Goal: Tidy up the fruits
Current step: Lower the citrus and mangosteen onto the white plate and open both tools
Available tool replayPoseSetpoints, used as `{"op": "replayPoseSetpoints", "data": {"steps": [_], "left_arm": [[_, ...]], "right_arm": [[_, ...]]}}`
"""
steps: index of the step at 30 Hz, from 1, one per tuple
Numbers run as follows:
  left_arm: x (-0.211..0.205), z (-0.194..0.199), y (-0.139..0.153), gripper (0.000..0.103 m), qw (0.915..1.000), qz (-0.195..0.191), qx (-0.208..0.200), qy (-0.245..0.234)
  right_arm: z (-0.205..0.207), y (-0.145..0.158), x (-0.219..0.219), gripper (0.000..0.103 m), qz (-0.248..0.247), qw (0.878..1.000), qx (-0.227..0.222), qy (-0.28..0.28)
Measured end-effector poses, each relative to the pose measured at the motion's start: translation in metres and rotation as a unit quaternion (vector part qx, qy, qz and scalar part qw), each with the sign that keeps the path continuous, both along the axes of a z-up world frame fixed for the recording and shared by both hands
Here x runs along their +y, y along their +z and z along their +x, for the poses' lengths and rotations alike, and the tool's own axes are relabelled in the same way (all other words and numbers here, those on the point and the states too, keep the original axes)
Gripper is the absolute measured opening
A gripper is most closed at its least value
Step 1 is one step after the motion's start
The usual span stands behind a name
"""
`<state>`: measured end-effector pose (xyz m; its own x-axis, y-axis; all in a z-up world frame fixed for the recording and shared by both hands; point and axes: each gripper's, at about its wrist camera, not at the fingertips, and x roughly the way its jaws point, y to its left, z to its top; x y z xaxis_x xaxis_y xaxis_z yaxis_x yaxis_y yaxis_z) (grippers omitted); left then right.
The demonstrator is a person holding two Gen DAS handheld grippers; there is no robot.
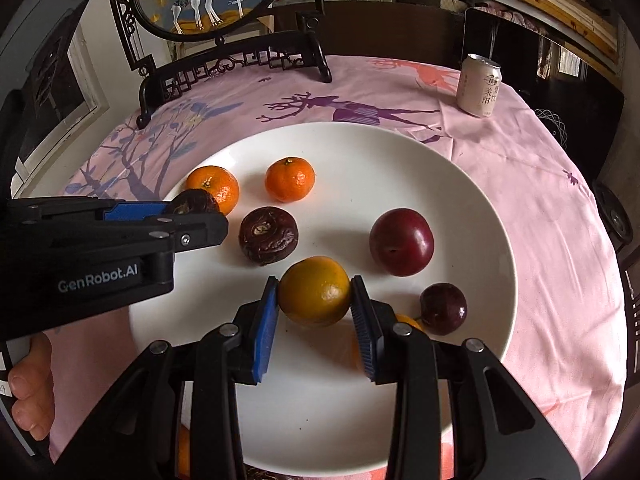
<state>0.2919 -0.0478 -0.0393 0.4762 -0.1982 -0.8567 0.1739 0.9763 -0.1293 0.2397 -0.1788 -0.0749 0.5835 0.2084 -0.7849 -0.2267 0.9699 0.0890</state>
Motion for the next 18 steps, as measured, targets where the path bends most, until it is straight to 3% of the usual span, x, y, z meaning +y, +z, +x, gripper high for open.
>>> {"op": "replayPoseSetpoints", "data": {"steps": [3, 5, 8, 13, 16, 18], "left_arm": [[-0.001, 0.003, 0.0, 0.043, 1.0, -0.003, 0.005, 0.003], [0.001, 0.002, 0.005, 0.049, 1.0, -0.007, 0.002, 0.006], [0.009, -0.01, 0.02, 0.049, 0.9998, -0.016, -0.012, 0.005], [0.032, -0.072, 0.051, 0.054, 0.9974, -0.022, -0.069, 0.0], [0.043, -0.118, 0.051, 0.068, 0.9952, -0.017, -0.097, -0.002], [0.048, -0.144, 0.044, 0.068, 0.9945, -0.018, -0.103, -0.003]], "right_arm": [[0.004, -0.002, 0.004, 0.037, -0.006, 1.0, -0.002, 0.002], [0.005, -0.001, 0.006, 0.054, -0.017, 1.0, -0.005, 0.001], [-0.009, 0.013, 0.004, 0.056, -0.032, 0.999, -0.026, -0.005], [-0.071, 0.045, -0.016, 0.058, -0.053, 0.996, -0.063, -0.028], [-0.122, 0.044, -0.026, 0.058, -0.037, 0.996, -0.065, -0.041], [-0.15, 0.038, -0.027, 0.058, -0.018, 0.997, -0.057, -0.04]]}}
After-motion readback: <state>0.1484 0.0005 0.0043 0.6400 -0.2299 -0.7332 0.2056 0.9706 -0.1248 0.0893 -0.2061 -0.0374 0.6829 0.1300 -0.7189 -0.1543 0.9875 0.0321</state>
